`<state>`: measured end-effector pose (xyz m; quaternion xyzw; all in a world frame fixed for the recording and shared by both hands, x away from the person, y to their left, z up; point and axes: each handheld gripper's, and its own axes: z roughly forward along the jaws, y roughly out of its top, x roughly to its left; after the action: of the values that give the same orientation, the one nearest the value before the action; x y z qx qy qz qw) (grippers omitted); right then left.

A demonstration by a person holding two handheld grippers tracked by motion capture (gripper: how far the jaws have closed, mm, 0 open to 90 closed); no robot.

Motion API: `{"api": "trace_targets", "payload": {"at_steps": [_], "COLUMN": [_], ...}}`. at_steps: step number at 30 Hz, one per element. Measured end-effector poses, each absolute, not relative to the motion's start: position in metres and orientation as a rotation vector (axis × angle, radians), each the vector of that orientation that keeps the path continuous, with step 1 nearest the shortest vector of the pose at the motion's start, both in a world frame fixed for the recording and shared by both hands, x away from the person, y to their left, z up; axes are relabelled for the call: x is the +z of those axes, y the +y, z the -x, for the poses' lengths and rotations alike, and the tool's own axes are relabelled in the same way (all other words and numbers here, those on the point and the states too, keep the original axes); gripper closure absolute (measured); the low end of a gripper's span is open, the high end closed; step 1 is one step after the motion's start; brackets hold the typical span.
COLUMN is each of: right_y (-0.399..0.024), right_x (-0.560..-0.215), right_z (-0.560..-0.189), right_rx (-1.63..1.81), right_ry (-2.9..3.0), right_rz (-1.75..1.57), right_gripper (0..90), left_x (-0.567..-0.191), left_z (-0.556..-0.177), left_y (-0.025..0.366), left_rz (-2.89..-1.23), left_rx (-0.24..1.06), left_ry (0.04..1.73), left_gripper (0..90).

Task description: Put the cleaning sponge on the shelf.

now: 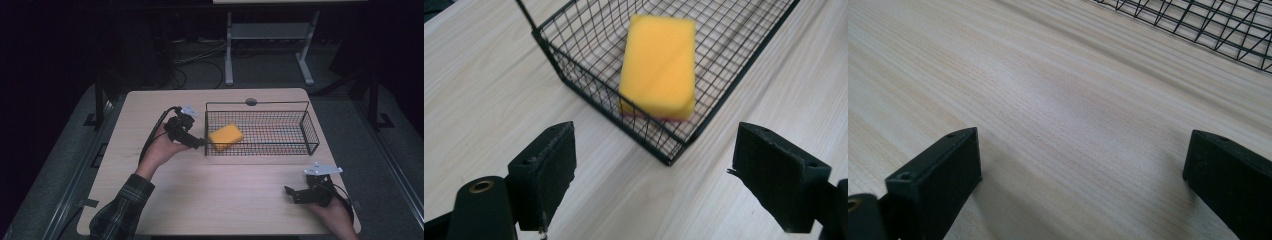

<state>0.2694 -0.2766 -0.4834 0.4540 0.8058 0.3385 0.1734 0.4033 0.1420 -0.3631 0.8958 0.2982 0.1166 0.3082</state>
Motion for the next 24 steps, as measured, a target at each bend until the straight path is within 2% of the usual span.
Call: {"api": "trace_targets", "payload": {"at_steps": [24], "right_y": [-0.277], "right_x": [-0.483], "right_z": [-0.269], "right_rx": [0.96], "right_ry": [2.285], "right_rz": [-1.287], "right_gripper": [1.4], "left_x": [-0.397], "left_z": [-0.346], "left_y": [0.196], "left_rz": [-2.325], "left_rx": [0.382], "left_ry": [0.843], "left_gripper": [17.2]}}
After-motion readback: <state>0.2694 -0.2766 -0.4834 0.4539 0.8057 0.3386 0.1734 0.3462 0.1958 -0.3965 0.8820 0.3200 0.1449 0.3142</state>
